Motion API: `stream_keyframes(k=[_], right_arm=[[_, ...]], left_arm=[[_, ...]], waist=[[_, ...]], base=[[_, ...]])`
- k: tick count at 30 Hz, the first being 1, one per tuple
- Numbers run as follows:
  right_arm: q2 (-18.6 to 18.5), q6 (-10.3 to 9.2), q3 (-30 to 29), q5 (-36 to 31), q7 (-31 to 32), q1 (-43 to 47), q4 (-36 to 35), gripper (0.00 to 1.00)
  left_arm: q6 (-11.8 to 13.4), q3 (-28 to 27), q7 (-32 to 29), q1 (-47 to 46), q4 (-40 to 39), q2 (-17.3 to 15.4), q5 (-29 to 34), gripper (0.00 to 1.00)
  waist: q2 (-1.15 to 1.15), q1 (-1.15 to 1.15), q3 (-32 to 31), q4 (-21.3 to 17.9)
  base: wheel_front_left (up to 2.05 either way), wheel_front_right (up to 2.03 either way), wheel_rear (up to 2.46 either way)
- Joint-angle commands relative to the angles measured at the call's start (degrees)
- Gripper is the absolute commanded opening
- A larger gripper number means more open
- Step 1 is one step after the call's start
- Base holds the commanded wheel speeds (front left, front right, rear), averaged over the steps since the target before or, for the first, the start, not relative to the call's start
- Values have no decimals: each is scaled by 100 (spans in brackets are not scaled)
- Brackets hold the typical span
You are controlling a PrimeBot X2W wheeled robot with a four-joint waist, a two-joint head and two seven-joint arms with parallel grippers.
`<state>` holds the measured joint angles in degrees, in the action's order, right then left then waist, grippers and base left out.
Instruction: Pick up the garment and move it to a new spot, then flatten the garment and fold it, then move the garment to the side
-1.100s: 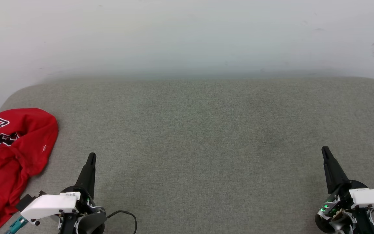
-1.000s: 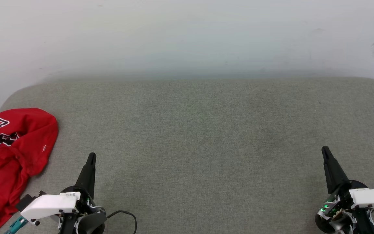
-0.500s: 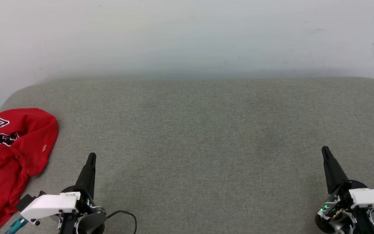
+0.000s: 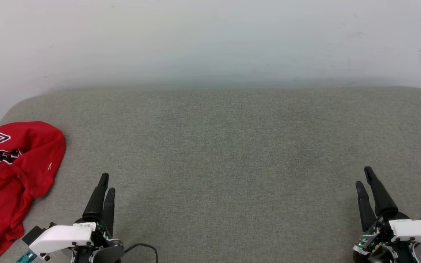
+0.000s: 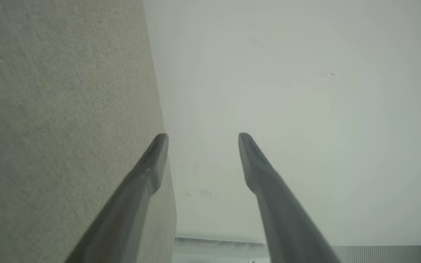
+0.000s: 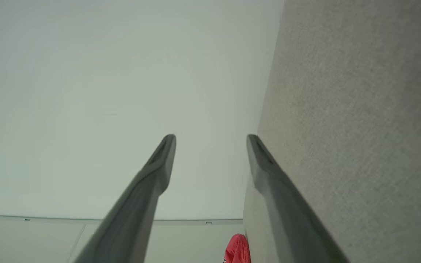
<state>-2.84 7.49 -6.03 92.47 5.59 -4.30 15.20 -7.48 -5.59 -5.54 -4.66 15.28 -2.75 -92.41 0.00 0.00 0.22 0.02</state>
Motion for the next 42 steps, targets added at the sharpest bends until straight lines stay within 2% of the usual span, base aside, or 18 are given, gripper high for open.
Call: stream_keyframes(k=[1, 11, 18, 24, 33, 42], right_arm=[[-12, 0, 42, -53, -66, -153, -155, 100], [-59, 0, 222, -179, -345, -219, -321, 100], [-182, 0, 383, -726, -539, -297, -306, 100], [-201, 0, 394, -1807, -676, -376, -360, 100], [-166, 0, 360, -3855, -869, -404, -456, 100], [-140, 0, 360, -5256, -1046, -418, -466, 100]], left_arm=[[-1, 75, 76, -181, -140, -11, 30, 100], [-1, 322, 356, -293, -273, -15, 149, 100], [-1, 478, 532, -370, -363, -72, 805, 100], [-1, 608, 670, -431, -389, -100, 1682, 100], [-1, 505, 862, -473, -599, -84, 3193, 100], [-1, 562, 1040, -435, -823, -113, 4440, 100]], waist=[[0, 0, 1, 1], [0, 0, 5, 9], [0, 0, 7, 12], [0, 0, 9, 10], [0, 0, 8, -4], [0, 0, 3, 5]], base=[[0, 0, 0], [0, 0, 0], [0, 0, 0], [0, 0, 0], [0, 0, 0], [0, 0, 0]])
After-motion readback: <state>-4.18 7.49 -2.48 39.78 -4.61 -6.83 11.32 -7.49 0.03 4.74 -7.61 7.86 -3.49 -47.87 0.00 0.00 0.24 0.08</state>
